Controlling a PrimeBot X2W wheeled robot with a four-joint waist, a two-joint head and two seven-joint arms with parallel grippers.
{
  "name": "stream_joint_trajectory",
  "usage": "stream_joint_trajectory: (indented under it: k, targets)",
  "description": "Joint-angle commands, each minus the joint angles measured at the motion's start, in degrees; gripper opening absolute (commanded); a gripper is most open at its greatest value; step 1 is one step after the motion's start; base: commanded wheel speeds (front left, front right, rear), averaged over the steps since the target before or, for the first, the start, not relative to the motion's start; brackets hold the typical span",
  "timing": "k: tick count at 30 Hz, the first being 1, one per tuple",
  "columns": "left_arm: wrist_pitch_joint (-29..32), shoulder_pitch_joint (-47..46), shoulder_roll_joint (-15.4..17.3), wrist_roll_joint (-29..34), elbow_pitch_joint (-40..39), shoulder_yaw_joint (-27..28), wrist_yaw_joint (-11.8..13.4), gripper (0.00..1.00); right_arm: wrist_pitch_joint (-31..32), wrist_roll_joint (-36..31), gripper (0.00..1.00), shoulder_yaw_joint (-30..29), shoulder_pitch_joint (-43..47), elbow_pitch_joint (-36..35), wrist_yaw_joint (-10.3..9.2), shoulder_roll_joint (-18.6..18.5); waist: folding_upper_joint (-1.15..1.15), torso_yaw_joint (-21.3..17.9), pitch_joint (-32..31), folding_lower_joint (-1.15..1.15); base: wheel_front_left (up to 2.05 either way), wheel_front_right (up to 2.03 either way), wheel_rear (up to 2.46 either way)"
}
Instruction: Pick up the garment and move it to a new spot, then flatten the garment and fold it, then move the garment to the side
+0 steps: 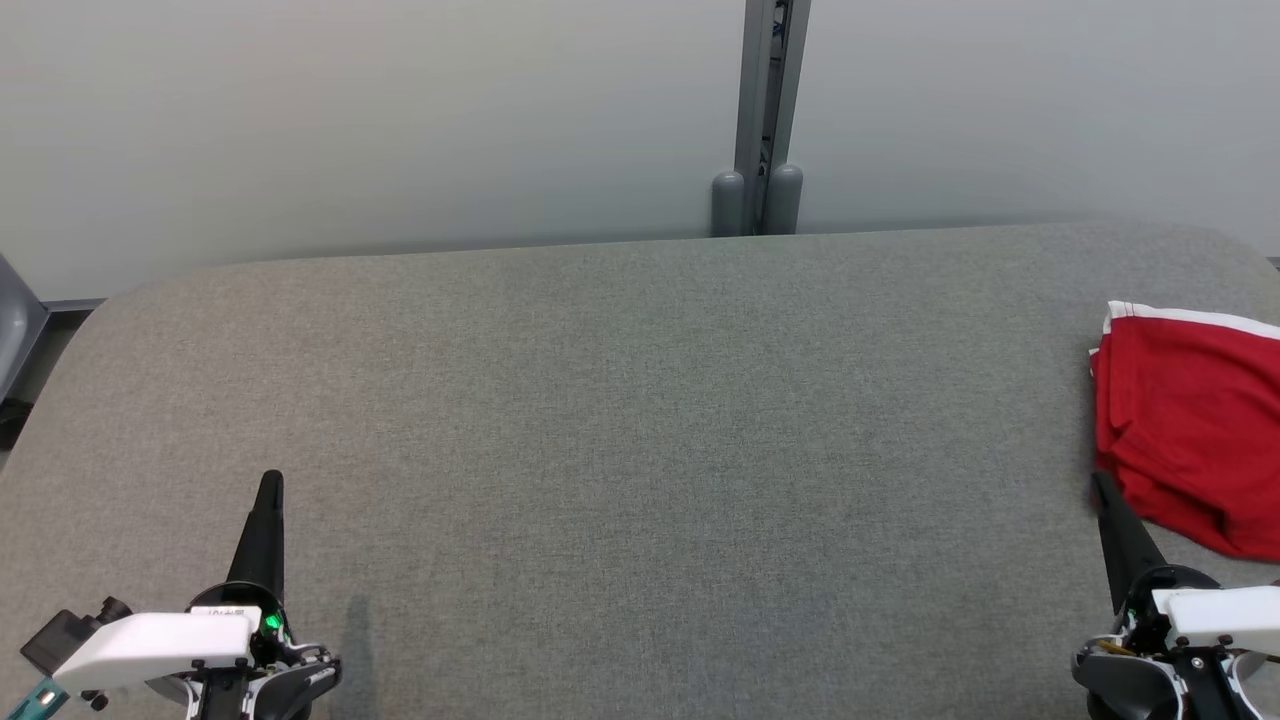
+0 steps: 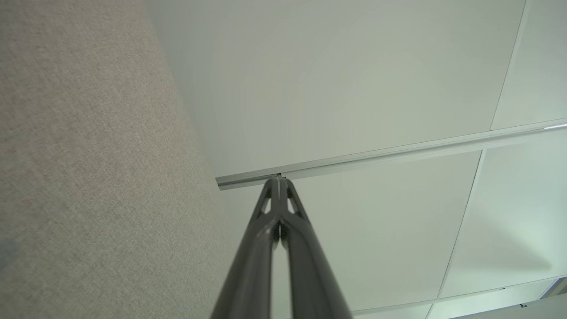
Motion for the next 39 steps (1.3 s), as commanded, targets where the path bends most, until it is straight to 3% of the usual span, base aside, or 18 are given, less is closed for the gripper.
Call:
stream_joint_trajectory:
  k: [1, 17, 39]
  targets:
    - [0.2, -1.4, 0.3, -0.8, -0.1, 0.3, -0.4, 0.0, 0.2, 1.0, 0.0, -0.2, -0.8, 0.0, 0.02, -0.4, 0.0, 0.0, 0.0, 0.0, 0.0, 0.0, 0.0]
    - [1.8, -2.7, 0.4, -6.7, 0.5, 0.9, -1.1, 0.0, 2.0, 7.3, 0.0, -0.8, -1.9, 0.5, 0.02, -0.3, 0.0, 0.1, 0.2, 0.0, 0.0, 0.0, 0.0]
    - [1.8, -2.5, 0.4, -6.5, 0.4, 0.8, -1.1, 0.0, 2.3, 6.6, 0.0, -1.3, -1.8, 0.5, 0.02, 0.0, 0.0, 0.1, 0.2, 0.0, 0.0, 0.0, 0.0]
